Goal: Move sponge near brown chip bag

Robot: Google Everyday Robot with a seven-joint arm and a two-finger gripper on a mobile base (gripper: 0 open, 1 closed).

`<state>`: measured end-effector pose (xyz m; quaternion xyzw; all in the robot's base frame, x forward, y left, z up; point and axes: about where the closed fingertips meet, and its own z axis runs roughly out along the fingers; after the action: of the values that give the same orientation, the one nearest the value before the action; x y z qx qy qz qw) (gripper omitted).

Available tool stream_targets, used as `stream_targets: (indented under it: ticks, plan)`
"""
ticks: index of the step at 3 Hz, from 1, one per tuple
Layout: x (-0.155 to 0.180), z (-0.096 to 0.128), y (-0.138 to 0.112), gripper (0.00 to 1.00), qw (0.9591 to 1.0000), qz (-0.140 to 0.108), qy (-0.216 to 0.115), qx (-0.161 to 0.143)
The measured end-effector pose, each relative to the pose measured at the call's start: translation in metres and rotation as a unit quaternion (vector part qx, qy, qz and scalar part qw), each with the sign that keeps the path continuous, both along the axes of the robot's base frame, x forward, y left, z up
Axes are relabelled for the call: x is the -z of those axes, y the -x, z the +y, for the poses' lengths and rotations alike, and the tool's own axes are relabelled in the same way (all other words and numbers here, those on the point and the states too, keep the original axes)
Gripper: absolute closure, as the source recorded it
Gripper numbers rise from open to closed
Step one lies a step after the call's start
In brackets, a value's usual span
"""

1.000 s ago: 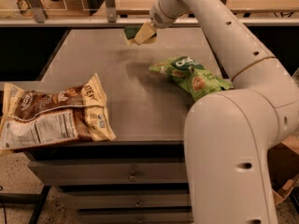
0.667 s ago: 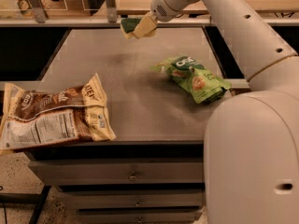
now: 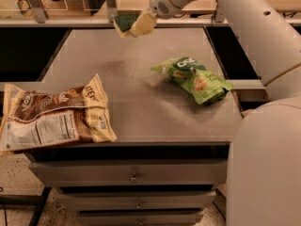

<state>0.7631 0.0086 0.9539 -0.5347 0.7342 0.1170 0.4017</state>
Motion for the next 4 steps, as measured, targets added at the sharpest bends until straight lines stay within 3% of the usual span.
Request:
stream_targets:
  ticks: [1, 2, 3, 4]
  plan:
    - [-0.001, 0.027, 0.009, 1.0, 0.9994, -0.006, 0.011, -0.033]
    - [0.007, 0.063, 0.022, 1.0, 0.996, -0.011, 0.043, -0.077]
    - [0.019, 0.099, 0.035, 1.0, 0.9898, -0.011, 0.07, -0.123]
    - [0.035, 0.132, 0.051, 1.0, 0.981, -0.006, 0.091, -0.171]
